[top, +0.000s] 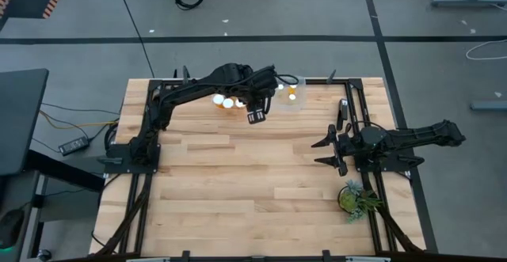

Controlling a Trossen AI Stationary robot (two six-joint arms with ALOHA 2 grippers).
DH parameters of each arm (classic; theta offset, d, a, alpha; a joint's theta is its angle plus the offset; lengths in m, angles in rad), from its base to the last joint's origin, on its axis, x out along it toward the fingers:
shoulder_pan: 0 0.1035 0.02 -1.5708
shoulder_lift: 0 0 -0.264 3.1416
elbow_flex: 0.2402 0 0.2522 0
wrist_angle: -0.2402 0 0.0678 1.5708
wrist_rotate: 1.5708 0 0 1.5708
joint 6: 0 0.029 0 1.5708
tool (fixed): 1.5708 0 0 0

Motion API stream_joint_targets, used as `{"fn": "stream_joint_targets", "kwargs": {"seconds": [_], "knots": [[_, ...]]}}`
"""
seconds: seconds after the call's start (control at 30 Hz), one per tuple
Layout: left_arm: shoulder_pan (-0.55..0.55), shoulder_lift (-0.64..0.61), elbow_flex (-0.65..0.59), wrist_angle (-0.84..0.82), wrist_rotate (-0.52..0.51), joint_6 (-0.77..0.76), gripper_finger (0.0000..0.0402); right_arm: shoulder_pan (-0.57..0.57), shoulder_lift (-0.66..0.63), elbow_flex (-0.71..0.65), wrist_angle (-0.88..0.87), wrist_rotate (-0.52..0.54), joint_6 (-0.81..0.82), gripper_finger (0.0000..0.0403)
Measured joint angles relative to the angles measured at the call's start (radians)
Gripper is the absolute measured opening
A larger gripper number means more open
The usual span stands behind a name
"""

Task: Pick and place medicine bottles into bin by pill shape (circle, oval)
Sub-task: Return to Home Position

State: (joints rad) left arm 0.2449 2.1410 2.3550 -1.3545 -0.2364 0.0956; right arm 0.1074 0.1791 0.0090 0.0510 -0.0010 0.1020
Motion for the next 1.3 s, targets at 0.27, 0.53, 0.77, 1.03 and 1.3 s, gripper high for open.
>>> {"fn": "stream_joint_targets", "kwargs": {"seconds": [0.27,0.53,0.77,1.03,1.3], "knots": [[-0.005,-0.006,0.001,0.379,-0.033,0.207,0.0089,0.000,0.000,0.000,0.000,0.000,0.000,0.0257],[-0.034,-0.030,0.001,0.533,-0.033,0.366,0.0072,0.000,0.000,0.000,0.000,0.000,-0.001,0.0257],[-0.061,-0.042,0.000,0.668,-0.033,0.388,0.0058,0.000,0.000,0.000,-0.005,0.000,-0.001,0.0257],[-0.139,-0.043,0.001,0.967,-0.033,0.362,0.0053,0.000,0.001,0.000,-0.007,0.000,-0.001,0.0257],[-0.230,-0.043,0.001,0.988,-0.033,0.359,0.0056,0.000,0.001,0.000,-0.008,0.000,-0.001,0.0257]]}}
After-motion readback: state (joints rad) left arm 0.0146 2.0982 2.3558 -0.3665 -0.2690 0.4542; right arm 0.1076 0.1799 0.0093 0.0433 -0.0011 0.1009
